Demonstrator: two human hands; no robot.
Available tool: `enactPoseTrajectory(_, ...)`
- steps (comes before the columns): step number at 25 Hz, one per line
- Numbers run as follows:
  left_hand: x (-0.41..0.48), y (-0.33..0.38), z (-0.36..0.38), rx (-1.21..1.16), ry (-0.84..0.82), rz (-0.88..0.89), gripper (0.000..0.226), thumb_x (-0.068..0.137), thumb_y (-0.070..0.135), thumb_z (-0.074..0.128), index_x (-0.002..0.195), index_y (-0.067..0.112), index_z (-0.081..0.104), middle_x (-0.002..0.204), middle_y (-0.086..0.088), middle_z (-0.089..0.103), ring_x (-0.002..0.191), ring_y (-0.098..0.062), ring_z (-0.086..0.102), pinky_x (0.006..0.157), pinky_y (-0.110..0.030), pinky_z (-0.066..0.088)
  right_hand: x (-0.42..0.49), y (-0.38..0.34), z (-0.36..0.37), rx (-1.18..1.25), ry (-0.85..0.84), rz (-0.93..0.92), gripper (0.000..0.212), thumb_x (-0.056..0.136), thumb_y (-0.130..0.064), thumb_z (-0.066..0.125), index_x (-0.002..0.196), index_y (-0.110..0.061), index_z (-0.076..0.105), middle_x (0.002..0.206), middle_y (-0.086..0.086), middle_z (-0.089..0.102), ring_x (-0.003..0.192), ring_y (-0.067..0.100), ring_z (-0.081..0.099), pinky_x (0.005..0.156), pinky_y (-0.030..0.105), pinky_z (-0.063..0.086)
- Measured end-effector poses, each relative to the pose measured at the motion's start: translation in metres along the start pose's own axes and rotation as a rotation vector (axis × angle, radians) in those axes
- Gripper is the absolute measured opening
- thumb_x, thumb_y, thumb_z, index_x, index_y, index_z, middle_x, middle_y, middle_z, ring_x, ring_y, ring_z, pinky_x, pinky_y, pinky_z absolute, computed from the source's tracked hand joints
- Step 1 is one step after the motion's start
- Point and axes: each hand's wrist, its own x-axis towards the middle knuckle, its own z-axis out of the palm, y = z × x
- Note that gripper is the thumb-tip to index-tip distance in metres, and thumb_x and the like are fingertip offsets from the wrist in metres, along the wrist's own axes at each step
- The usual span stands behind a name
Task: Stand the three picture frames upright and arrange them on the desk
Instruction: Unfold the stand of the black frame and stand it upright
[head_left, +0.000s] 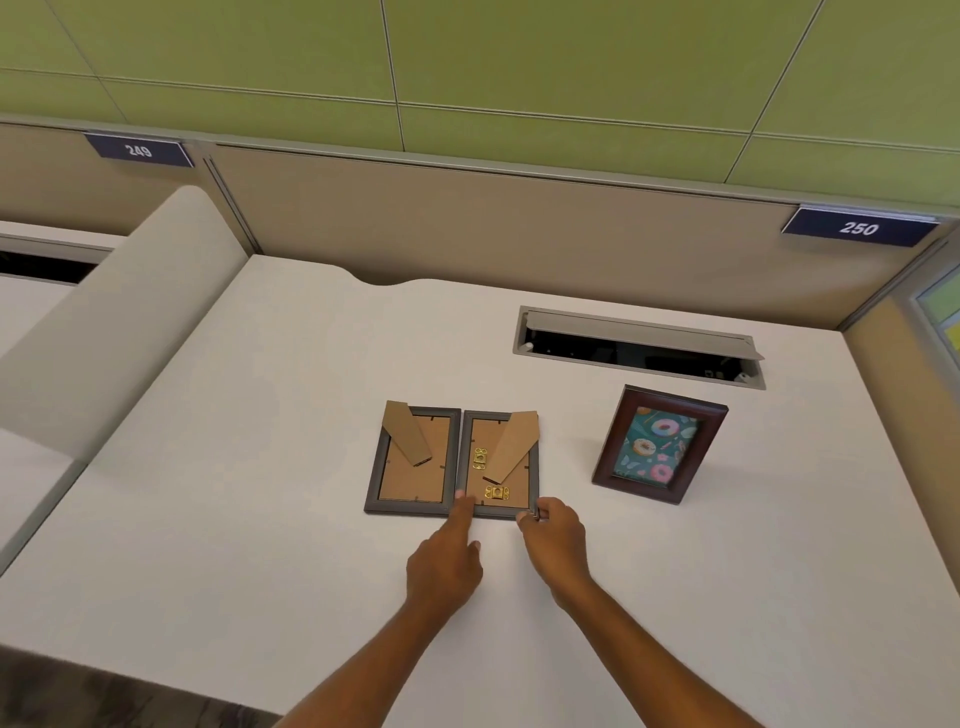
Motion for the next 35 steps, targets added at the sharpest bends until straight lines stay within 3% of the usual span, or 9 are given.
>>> enactPoseTrajectory(3, -0.006, -0.002, 0.01, -0.012, -0.063, 0.038, 0.081, 0.112, 0.04, 0.054, 0.176, 0.029, 0.006, 0.185, 0.009, 0.002, 0.118, -0.013, 0.074, 0.088, -0.02, 0.056, 0.002, 0.0, 0.002, -0.01, 0.022, -0.009, 0.027, 0.104, -0.021, 0.069, 0.128, -0.011, 0.067, 0.124, 0.008, 0.072, 0.106, 0.024, 0.068, 0.085, 0.03, 0.054)
enactPoseTrajectory(5, -0.009, -0.003, 0.013, -0.038, -0.071, 0.034, 0.082, 0.112, 0.041, 0.054, 0.176, 0.029, 0.003, 0.184, 0.01, -0.008, 0.122, -0.014, 0.073, 0.091, -0.02, 0.057, 0.002, 0.0, 0.003, -0.011, 0.034, -0.006, 0.03, 0.104, -0.021, 0.069, 0.131, -0.011, 0.066, 0.126, 0.008, 0.071, 0.111, 0.025, 0.068, 0.088, 0.031, 0.055)
enactPoseTrajectory(12, -0.006, -0.007, 0.006, -0.184, -0.049, 0.036, 0.076, 0.112, 0.037, 0.057, 0.175, 0.031, 0.016, 0.18, 0.007, 0.027, 0.151, -0.022, 0.055, 0.117, -0.033, 0.049, 0.005, 0.006, 0.002, -0.017, 0.062, 0.012, 0.03, 0.105, -0.024, 0.068, 0.129, -0.006, 0.067, 0.126, 0.014, 0.072, 0.115, 0.032, 0.07, 0.093, 0.037, 0.059)
enactPoseTrajectory(18, -0.006, -0.009, 0.014, -0.259, -0.074, 0.042, 0.083, 0.11, 0.038, 0.06, 0.175, 0.032, 0.008, 0.184, 0.011, 0.003, 0.157, -0.019, 0.047, 0.118, -0.029, 0.047, 0.007, 0.003, -0.005, -0.019, 0.083, 0.012, 0.041, 0.106, -0.024, 0.067, 0.144, -0.01, 0.061, 0.144, 0.011, 0.066, 0.132, 0.034, 0.064, 0.109, 0.044, 0.056)
enactPoseTrajectory(21, -0.005, -0.006, 0.017, -0.357, -0.123, -0.011, 0.087, 0.109, 0.034, 0.064, 0.175, 0.032, 0.008, 0.183, 0.006, 0.016, 0.139, -0.026, 0.067, 0.112, -0.029, 0.057, 0.009, 0.0, -0.004, -0.02, 0.089, -0.002, 0.031, 0.106, -0.021, 0.066, 0.135, -0.011, 0.065, 0.135, 0.01, 0.07, 0.119, 0.03, 0.068, 0.104, 0.042, 0.06)
enactPoseTrajectory(25, -0.001, 0.0, 0.008, -0.522, -0.132, -0.128, 0.084, 0.108, 0.031, 0.067, 0.174, 0.034, 0.016, 0.154, -0.01, 0.067, 0.075, -0.01, 0.081, 0.06, 0.0, 0.051, 0.013, 0.0, -0.002, 0.021, 0.105, 0.019, 0.019, 0.105, -0.018, 0.066, 0.122, -0.008, 0.068, 0.113, 0.008, 0.07, 0.106, 0.029, 0.069, 0.083, 0.032, 0.056)
enactPoseTrajectory(29, -0.003, 0.005, 0.0, -0.625, -0.121, -0.194, 0.077, 0.108, 0.032, 0.068, 0.172, 0.034, 0.026, 0.141, -0.009, 0.075, 0.067, -0.002, 0.08, 0.07, -0.012, 0.062, 0.02, 0.002, -0.004, 0.105, 0.125, 0.072, 0.017, 0.103, -0.014, 0.066, 0.091, -0.002, 0.069, 0.088, 0.017, 0.069, 0.08, 0.024, 0.062, 0.064, 0.029, 0.046)
enactPoseTrajectory(33, -0.007, 0.004, -0.002, -0.675, -0.089, -0.223, 0.073, 0.108, 0.028, 0.068, 0.171, 0.035, 0.031, 0.115, 0.008, 0.078, 0.067, -0.009, 0.08, 0.086, -0.032, 0.07, 0.021, 0.0, -0.011, 0.25, 0.109, 0.093, 0.007, 0.101, -0.013, 0.072, 0.107, -0.012, 0.074, 0.102, 0.009, 0.075, 0.096, 0.026, 0.073, 0.073, 0.027, 0.061)
enactPoseTrajectory(35, -0.008, 0.003, 0.0, -0.698, -0.062, -0.199, 0.071, 0.108, 0.024, 0.067, 0.17, 0.036, 0.034, 0.137, 0.013, 0.065, 0.07, -0.012, 0.081, 0.082, -0.032, 0.07, 0.021, -0.005, -0.016, 0.369, 0.091, 0.14, 0.015, 0.1, -0.014, 0.075, 0.114, -0.015, 0.07, 0.108, 0.005, 0.074, 0.096, 0.026, 0.077, 0.071, 0.026, 0.064)
